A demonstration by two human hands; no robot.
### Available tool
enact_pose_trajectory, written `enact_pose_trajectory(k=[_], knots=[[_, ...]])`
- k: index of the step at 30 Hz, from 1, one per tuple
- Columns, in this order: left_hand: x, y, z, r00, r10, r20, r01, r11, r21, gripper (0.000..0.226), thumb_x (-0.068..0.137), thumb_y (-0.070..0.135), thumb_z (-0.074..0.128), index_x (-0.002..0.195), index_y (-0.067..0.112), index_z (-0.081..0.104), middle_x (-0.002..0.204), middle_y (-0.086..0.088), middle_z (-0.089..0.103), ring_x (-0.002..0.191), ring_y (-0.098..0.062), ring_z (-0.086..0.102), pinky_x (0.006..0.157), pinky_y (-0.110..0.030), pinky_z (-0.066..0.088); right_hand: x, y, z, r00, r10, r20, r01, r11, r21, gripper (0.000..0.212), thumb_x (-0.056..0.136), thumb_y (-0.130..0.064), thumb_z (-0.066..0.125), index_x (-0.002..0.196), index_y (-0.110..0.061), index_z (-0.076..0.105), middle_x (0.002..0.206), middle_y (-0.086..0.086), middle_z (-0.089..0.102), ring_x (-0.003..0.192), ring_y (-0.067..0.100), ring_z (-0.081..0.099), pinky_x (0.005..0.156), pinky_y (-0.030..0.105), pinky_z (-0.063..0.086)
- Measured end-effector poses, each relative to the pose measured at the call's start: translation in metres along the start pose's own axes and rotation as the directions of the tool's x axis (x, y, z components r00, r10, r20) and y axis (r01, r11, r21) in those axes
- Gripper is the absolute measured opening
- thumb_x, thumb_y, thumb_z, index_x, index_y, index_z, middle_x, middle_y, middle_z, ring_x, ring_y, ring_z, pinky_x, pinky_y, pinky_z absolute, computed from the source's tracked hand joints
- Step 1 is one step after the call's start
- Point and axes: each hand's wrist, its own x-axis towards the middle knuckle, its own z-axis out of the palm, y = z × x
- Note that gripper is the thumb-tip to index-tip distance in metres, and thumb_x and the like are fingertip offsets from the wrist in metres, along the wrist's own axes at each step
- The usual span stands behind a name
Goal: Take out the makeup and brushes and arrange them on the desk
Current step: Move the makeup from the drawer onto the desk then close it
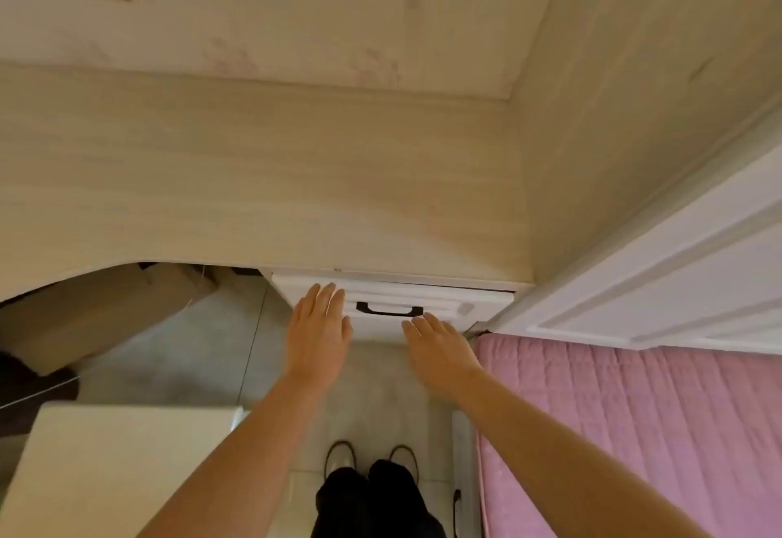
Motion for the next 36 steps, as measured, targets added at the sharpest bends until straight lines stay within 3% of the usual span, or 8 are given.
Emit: enact_pose_trajectory(k=[3,8,16,23,31,36], knots=[[0.02,-0.008,0.016,1.0,-0.022,0.014,0.022,1.0,-0.002,0.048,0.099,0.023,0.044,0.144,0.009,0.038,0.153,-0.01,0.034,0.144,-0.027,0.025,0.118,-0.039,0.023,0.024,0.002,0.013,1.0,0.017,0.013,-0.018,0.999,0.045,0.049,0.092,-0.006,0.038,0.14,-0.003,0.03,0.14,0.013,0.039,0.13,0.029,0.034,0.105,0.037,0.033],[0.038,-0.018,0.044,0.997,0.054,-0.055,-0.054,0.999,0.007,0.051,0.087,0.013,0.062,0.135,0.003,0.05,0.14,-0.014,0.049,0.132,-0.032,0.043,0.106,-0.047,0.04,0.058,-0.002,0.032,0.997,0.038,0.061,-0.045,0.993,0.111,0.047,0.095,-0.011,0.039,0.14,-0.003,0.031,0.14,0.013,0.04,0.131,0.029,0.034,0.106,0.036,0.033],[0.044,-0.032,0.076,0.993,0.109,-0.054,-0.104,0.991,0.079,0.066,0.084,0.018,0.061,0.145,0.009,0.037,0.143,-0.007,0.04,0.137,-0.029,0.033,0.113,-0.05,0.029,0.093,-0.01,0.05,0.992,0.085,0.089,-0.1,0.977,0.19,0.052,0.097,-0.016,0.041,0.145,-0.004,0.025,0.146,0.013,0.034,0.136,0.029,0.029,0.113,0.038,0.028],[0.045,-0.029,0.086,0.986,0.096,-0.134,-0.088,0.994,0.063,0.067,0.081,0.018,0.063,0.143,0.009,0.039,0.136,-0.011,0.043,0.13,-0.032,0.036,0.111,-0.051,0.031,0.096,-0.016,0.056,0.985,0.141,0.102,-0.161,0.962,0.221,0.058,0.089,-0.016,0.052,0.142,-0.01,0.03,0.141,0.011,0.038,0.13,0.03,0.036,0.113,0.038,0.028],[0.036,-0.028,0.088,0.972,0.119,-0.202,-0.099,0.989,0.106,0.057,0.083,0.02,0.051,0.14,0.018,0.047,0.124,-0.013,0.049,0.108,-0.034,0.039,0.097,-0.053,0.039,0.077,-0.023,0.064,0.988,0.116,0.105,-0.139,0.959,0.248,0.066,0.09,-0.014,0.052,0.147,-0.012,0.021,0.148,0.011,0.03,0.137,0.029,0.028,0.118,0.04,0.02],[0.03,-0.027,0.083,0.977,0.085,-0.194,-0.078,0.996,0.043,0.052,0.077,0.015,0.065,0.129,0.019,0.057,0.125,-0.014,0.051,0.111,-0.034,0.041,0.098,-0.053,0.038,0.065,-0.029,0.063,0.989,0.112,0.098,-0.136,0.948,0.288,0.065,0.093,-0.015,0.051,0.149,-0.012,0.019,0.152,0.009,0.029,0.141,0.026,0.024,0.118,0.04,0.021]])
